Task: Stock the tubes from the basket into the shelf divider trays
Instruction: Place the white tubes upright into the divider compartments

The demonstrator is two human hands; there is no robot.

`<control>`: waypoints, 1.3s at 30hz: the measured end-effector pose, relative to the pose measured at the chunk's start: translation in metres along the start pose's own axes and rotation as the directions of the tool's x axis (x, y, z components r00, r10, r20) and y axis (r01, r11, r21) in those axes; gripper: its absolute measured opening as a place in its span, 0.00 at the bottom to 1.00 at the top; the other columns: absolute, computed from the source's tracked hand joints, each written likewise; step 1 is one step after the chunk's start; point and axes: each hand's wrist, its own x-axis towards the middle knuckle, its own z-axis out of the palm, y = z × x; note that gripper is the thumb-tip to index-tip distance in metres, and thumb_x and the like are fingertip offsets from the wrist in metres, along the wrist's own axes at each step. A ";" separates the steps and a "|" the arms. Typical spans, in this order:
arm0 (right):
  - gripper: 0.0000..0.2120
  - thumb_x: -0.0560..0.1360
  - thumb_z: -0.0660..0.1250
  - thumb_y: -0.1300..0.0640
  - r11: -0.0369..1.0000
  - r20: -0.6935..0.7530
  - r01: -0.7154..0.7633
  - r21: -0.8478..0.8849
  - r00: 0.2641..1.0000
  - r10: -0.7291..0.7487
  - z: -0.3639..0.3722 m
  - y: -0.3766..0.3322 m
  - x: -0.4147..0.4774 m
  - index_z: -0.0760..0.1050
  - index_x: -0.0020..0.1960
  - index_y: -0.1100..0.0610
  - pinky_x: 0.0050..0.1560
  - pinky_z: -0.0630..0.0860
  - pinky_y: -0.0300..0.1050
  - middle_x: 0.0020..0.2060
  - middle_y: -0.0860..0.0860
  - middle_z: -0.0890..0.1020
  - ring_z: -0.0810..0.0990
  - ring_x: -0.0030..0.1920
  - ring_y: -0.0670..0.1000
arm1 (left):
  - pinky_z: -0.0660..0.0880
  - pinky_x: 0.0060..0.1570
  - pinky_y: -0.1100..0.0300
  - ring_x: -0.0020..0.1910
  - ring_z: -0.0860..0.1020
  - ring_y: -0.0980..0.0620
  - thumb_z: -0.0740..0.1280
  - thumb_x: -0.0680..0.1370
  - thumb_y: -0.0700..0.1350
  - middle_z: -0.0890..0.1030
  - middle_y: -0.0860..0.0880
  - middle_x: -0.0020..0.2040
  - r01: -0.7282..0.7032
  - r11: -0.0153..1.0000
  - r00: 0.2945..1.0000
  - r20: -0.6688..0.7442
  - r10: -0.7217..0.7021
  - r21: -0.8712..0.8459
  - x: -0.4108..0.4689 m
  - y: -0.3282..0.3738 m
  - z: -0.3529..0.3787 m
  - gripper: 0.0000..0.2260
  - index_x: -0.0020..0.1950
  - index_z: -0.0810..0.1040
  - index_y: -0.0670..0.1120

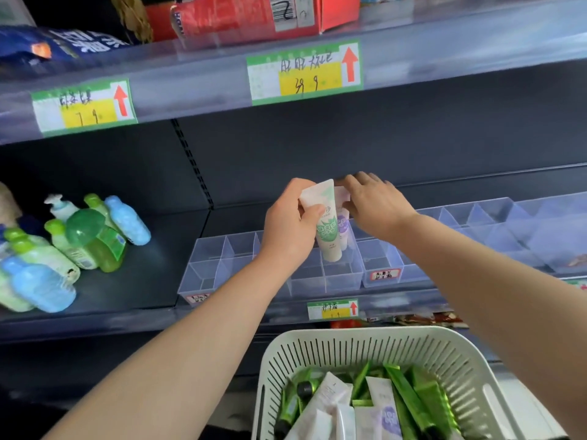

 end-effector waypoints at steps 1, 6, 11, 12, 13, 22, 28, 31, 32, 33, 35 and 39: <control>0.20 0.79 0.60 0.55 1.000 -0.010 -0.002 -0.029 1.000 0.002 -0.001 0.003 -0.005 0.64 0.70 0.53 0.59 0.72 0.54 0.62 0.54 0.74 0.72 0.62 0.58 | 0.81 0.43 0.48 0.51 0.79 0.48 0.66 0.78 0.40 0.80 0.48 0.51 -0.002 1.000 1.000 0.008 0.002 0.008 0.002 0.001 0.003 0.09 0.55 0.73 0.51; 0.22 0.80 0.59 0.54 0.994 -0.033 -0.074 -0.086 0.997 0.072 -0.006 0.018 -0.040 0.61 0.72 0.55 0.58 0.70 0.54 0.63 0.55 0.72 0.71 0.62 0.58 | 0.81 0.47 0.45 0.53 0.79 0.47 0.67 0.77 0.38 0.79 0.48 0.53 0.087 0.993 0.989 0.110 -0.096 0.081 0.004 -0.002 0.019 0.09 0.55 0.73 0.49; 0.21 0.81 0.57 0.52 0.988 0.070 -0.055 -0.143 0.995 0.066 -0.003 0.018 -0.069 0.61 0.73 0.54 0.61 0.68 0.53 0.64 0.54 0.71 0.69 0.63 0.57 | 0.80 0.49 0.45 0.52 0.78 0.47 0.66 0.78 0.38 0.79 0.49 0.53 0.123 0.974 0.979 0.135 -0.150 0.190 -0.005 -0.008 0.029 0.09 0.55 0.74 0.48; 0.21 0.81 0.57 0.52 0.988 0.087 -0.040 -0.152 0.995 0.054 -0.003 0.017 -0.073 0.61 0.72 0.54 0.61 0.68 0.53 0.64 0.53 0.71 0.69 0.63 0.56 | 0.80 0.49 0.45 0.52 0.78 0.48 0.66 0.78 0.39 0.79 0.49 0.53 0.130 0.970 0.979 0.127 -0.158 0.204 -0.006 -0.007 0.030 0.09 0.56 0.74 0.49; 0.20 0.81 0.57 0.52 0.987 0.096 -0.023 -0.159 0.995 0.038 -0.003 0.016 -0.077 0.62 0.71 0.54 0.61 0.68 0.53 0.64 0.53 0.71 0.69 0.63 0.56 | 0.80 0.49 0.46 0.52 0.78 0.48 0.66 0.78 0.38 0.79 0.49 0.53 0.135 0.968 0.980 0.117 -0.163 0.213 -0.006 -0.007 0.030 0.09 0.56 0.74 0.49; 0.19 0.81 0.55 0.50 0.985 0.113 0.013 -0.173 0.994 0.007 -0.010 0.012 -0.094 0.63 0.70 0.55 0.65 0.67 0.54 0.66 0.53 0.69 0.69 0.64 0.56 | 0.80 0.49 0.50 0.56 0.77 0.50 0.68 0.73 0.34 0.79 0.53 0.57 0.034 0.950 0.993 0.094 -0.066 0.312 -0.011 0.011 0.024 0.17 0.56 0.76 0.53; 0.19 0.81 0.55 0.50 0.980 0.124 0.022 -0.195 0.992 0.002 -0.014 0.006 -0.106 0.63 0.71 0.54 0.65 0.67 0.54 0.67 0.53 0.69 0.69 0.66 0.56 | 0.76 0.46 0.53 0.57 0.74 0.50 0.69 0.75 0.38 0.76 0.52 0.61 -0.156 0.823 0.986 0.137 0.096 0.546 -0.020 0.025 0.015 0.18 0.62 0.74 0.51; 0.20 0.81 0.56 0.49 0.980 0.124 0.026 -0.196 0.992 -0.002 -0.016 0.003 -0.116 0.63 0.71 0.55 0.64 0.68 0.55 0.67 0.54 0.70 0.69 0.65 0.56 | 0.72 0.46 0.55 0.59 0.72 0.50 0.68 0.76 0.38 0.75 0.52 0.63 -0.228 0.756 0.973 0.168 0.157 0.614 -0.027 0.031 0.009 0.18 0.64 0.73 0.51; 0.21 0.81 0.57 0.49 0.980 0.125 0.024 -0.199 0.992 0.001 -0.017 0.002 -0.121 0.63 0.71 0.55 0.64 0.68 0.54 0.66 0.54 0.70 0.69 0.65 0.56 | 0.71 0.46 0.55 0.59 0.71 0.50 0.67 0.76 0.38 0.75 0.52 0.63 -0.253 0.738 0.967 0.176 0.183 0.625 -0.031 0.032 0.007 0.18 0.64 0.72 0.51; 0.21 0.81 0.57 0.49 0.979 0.125 0.022 -0.202 0.992 0.004 -0.016 0.001 -0.126 0.63 0.71 0.55 0.64 0.68 0.54 0.66 0.54 0.70 0.69 0.64 0.56 | 0.71 0.46 0.56 0.59 0.71 0.50 0.67 0.76 0.38 0.75 0.52 0.63 -0.281 0.723 0.960 0.185 0.212 0.632 -0.036 0.031 0.006 0.18 0.64 0.73 0.51; 0.20 0.80 0.57 0.49 0.981 0.132 0.018 -0.196 0.991 0.008 -0.012 -0.002 -0.140 0.64 0.70 0.55 0.63 0.69 0.54 0.65 0.54 0.71 0.69 0.64 0.56 | 0.71 0.48 0.55 0.61 0.70 0.49 0.67 0.76 0.38 0.75 0.52 0.64 -0.332 0.704 0.943 0.208 0.260 0.628 -0.050 0.027 0.004 0.17 0.64 0.74 0.50; 0.19 0.80 0.58 0.52 0.989 0.161 0.022 -0.147 0.987 0.002 0.002 -0.011 -0.175 0.65 0.69 0.53 0.62 0.68 0.53 0.64 0.53 0.71 0.70 0.63 0.55 | 0.73 0.55 0.49 0.62 0.71 0.48 0.70 0.73 0.36 0.77 0.51 0.61 -0.419 0.714 0.908 0.243 0.342 0.561 -0.084 0.007 0.005 0.16 0.59 0.77 0.48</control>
